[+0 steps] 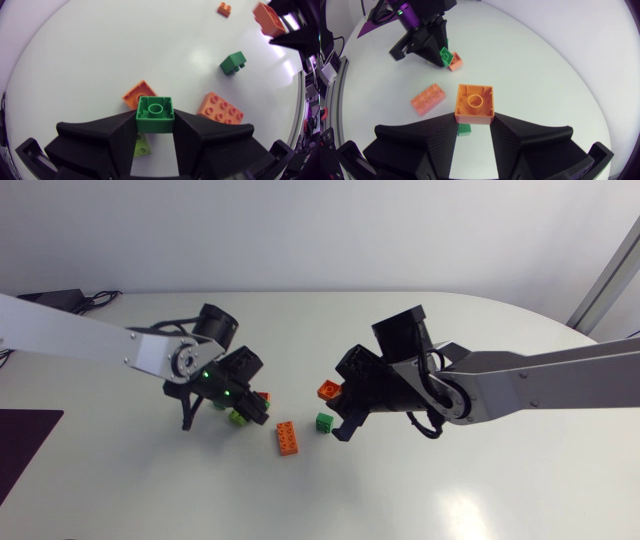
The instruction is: Disassemble duplo
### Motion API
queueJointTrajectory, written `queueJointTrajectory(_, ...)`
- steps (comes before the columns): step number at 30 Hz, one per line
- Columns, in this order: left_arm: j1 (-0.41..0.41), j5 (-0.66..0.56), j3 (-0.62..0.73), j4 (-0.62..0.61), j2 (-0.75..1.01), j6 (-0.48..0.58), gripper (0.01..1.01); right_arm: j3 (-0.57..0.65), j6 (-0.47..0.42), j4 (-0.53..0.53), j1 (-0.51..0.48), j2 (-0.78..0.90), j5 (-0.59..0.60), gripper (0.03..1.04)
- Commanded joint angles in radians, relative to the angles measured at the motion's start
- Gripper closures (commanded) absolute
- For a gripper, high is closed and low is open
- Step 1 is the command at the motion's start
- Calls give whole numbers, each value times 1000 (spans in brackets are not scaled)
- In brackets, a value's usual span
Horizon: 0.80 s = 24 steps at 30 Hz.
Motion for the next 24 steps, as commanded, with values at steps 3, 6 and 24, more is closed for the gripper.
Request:
queueJointTrajectory(3, -44, -37, -64, 90, -37, -7, 900, 29, -3, -18, -44, 101, 51, 816)
queueJointTrajectory(6, -44, -35, -67, 93, -37, -6, 900, 62, -3, -49, -70, 153, 70, 816)
queueJointTrajectory(24, -73, -35, -73, 113, 35, 3, 720, 121, -5, -90, -89, 253, 150, 474)
